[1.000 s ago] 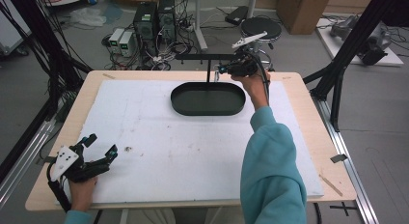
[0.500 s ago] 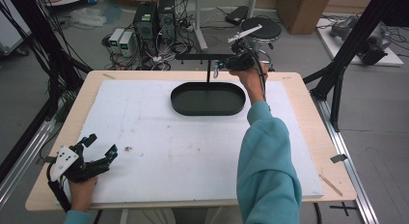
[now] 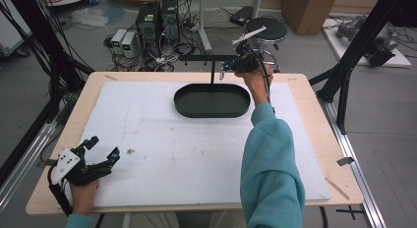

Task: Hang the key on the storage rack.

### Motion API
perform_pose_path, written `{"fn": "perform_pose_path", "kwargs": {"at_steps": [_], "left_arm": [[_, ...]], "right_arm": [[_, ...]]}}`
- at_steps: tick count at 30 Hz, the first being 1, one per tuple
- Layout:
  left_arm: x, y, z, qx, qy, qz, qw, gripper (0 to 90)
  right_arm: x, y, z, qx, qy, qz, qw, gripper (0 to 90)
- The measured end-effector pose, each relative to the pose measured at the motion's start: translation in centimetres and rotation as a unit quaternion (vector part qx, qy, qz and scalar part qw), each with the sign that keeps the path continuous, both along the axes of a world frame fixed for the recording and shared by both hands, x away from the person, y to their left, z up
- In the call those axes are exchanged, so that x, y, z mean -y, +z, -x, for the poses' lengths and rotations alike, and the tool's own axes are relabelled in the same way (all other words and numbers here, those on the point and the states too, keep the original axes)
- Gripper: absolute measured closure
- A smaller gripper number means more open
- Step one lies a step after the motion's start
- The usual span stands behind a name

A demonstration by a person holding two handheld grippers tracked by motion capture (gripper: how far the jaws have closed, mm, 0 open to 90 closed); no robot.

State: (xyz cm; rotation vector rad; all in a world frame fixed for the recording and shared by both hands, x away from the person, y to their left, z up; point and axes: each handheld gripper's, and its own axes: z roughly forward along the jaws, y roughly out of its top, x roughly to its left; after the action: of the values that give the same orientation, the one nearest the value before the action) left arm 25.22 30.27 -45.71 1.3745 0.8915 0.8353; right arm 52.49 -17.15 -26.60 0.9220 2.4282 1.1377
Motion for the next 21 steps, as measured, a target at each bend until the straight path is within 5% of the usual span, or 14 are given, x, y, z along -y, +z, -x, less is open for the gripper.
{"fn": "perform_pose_path", "kwargs": {"at_steps": [21], "left_arm": [[-0.01,-0.01,0.00,0.000,0.001,0.001,1.0000,13.7]], "right_arm": [[0.19,-0.64,-0.39,0.009,-0.022,0.004,0.9997,89.1]]}}
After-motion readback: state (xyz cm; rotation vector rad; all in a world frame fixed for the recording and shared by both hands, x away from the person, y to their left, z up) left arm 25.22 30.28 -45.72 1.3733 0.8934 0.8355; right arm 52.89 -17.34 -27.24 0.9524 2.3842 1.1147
